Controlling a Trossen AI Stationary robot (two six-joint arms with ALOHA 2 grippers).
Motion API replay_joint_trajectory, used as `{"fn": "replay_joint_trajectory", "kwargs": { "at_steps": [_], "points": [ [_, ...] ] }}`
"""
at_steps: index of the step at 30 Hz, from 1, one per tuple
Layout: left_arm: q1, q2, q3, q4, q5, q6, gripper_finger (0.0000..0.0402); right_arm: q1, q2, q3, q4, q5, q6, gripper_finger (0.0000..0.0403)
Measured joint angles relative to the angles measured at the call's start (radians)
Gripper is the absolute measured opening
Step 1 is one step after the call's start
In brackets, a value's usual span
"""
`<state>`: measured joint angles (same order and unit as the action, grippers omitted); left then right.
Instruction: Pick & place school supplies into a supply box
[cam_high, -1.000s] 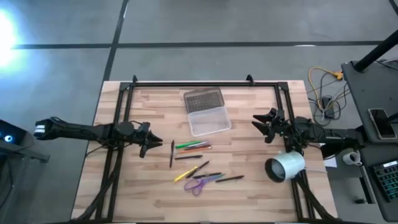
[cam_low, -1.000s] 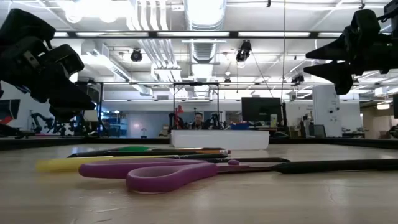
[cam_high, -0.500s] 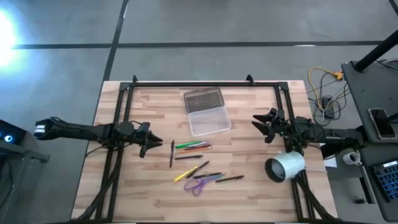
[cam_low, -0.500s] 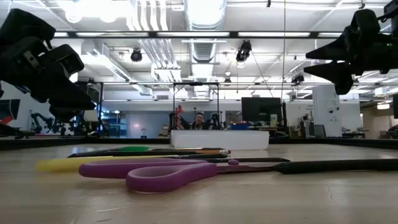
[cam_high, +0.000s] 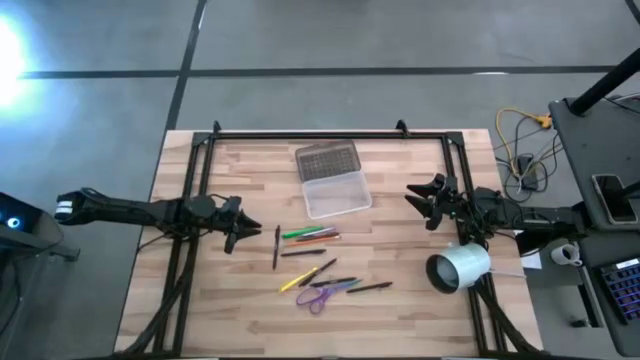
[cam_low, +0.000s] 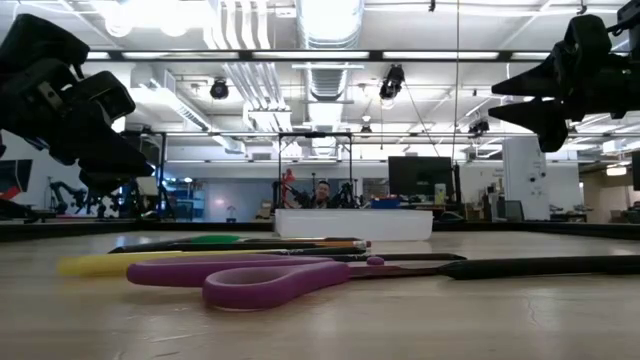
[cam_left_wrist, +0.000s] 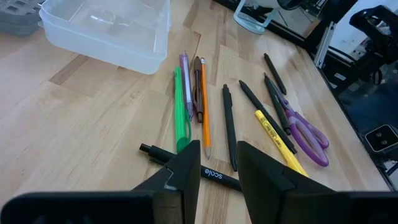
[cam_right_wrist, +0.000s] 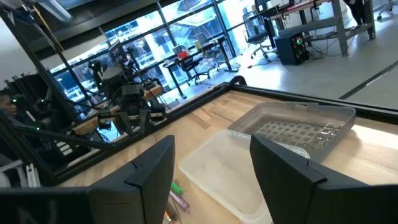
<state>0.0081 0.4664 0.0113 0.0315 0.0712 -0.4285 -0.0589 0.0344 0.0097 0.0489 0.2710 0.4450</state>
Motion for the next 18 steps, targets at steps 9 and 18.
{"fn": "replay_joint_trajectory", "kwargs": {
  "at_steps": [9, 18],
  "points": [
    [0.0, 0.0, 0.0, 0.0, 0.0, 0.0, 0.0088, 0.0, 0.014, 0.0, 0.071, -0.11, 0.43, 0.0201],
    [0.0, 0.0, 0.0, -0.001, 0.0, 0.0, 0.0088, 0.002, 0.1, 0.002, 0.317, 0.003, 0.601, 0.0201]
  ]
}}
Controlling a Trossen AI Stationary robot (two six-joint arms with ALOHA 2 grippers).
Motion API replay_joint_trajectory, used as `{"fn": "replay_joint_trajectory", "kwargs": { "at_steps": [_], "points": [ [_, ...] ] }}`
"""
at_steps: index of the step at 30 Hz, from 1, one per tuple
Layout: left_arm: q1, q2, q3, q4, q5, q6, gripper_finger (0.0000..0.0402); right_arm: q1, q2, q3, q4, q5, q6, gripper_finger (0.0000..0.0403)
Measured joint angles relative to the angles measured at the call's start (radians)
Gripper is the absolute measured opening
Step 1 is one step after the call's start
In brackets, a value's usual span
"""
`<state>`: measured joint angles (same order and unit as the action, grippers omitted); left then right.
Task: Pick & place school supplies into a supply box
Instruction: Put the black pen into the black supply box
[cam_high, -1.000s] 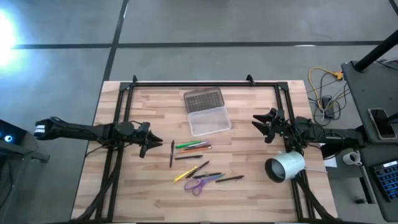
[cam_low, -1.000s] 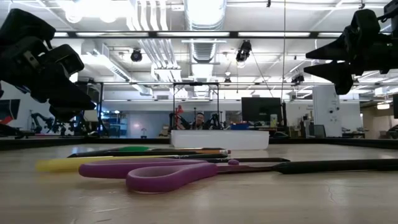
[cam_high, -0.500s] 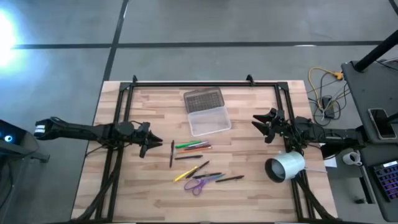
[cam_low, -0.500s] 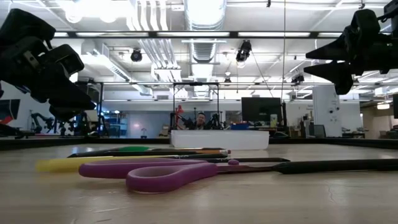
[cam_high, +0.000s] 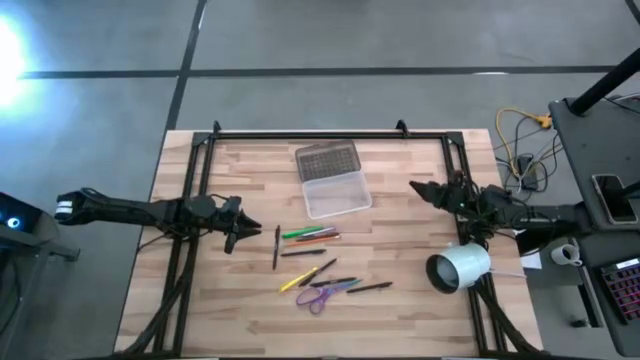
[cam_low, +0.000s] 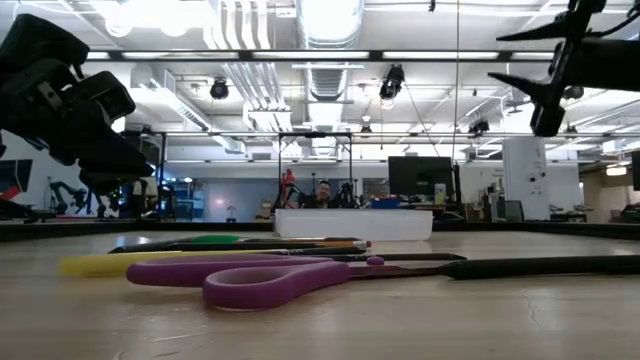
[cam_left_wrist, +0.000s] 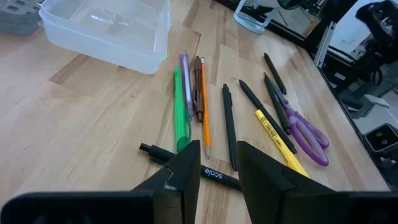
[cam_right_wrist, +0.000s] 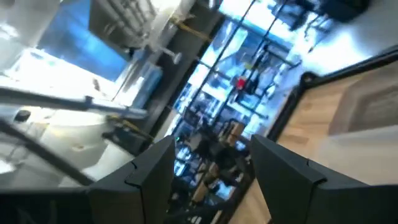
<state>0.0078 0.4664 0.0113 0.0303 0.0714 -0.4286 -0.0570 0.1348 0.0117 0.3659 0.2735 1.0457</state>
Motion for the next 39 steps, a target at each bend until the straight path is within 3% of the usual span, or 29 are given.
{"fn": "replay_joint_trajectory", "kwargs": {
  "at_steps": [6, 14, 19, 24, 29, 33, 39],
  "points": [
    [0.0, 0.0, 0.0, 0.0, 0.0, 0.0, 0.0088, 0.028, 0.306, 0.122, -0.113, -0.001, 0.073, 0.0201],
    [0.0, 0.0, 0.0, 0.011, -0.003, 0.025, 0.0088, 0.122, 0.864, 0.582, -0.605, -0.221, 0.015, 0.0201],
    [0.0, -0.002, 0.0, 0.057, -0.003, -0.125, 0.0088, 0.209, 1.128, 0.82, -0.923, -0.388, -0.101, 0.0201],
    [0.0, 0.01, 0.0, 0.062, -0.005, -0.228, 0.0088, 0.349, 1.32, 1.007, -1.145, -0.328, -0.348, 0.0201],
    [0.0, 0.011, 0.0, 0.064, -0.002, -0.33, 0.0088, 0.435, 1.497, 1.106, -1.165, -0.303, -0.594, 0.0201],
    [0.0, 0.011, 0.0, 0.064, -0.001, -0.333, 0.0088, 0.468, 1.629, 1.165, -1.162, -0.383, -0.743, 0.0201],
    [-0.002, 0.011, 0.002, 0.064, 0.017, -0.333, 0.0088, 0.51, 1.705, 1.199, -1.102, -0.36, -0.708, 0.0201]
  ]
}}
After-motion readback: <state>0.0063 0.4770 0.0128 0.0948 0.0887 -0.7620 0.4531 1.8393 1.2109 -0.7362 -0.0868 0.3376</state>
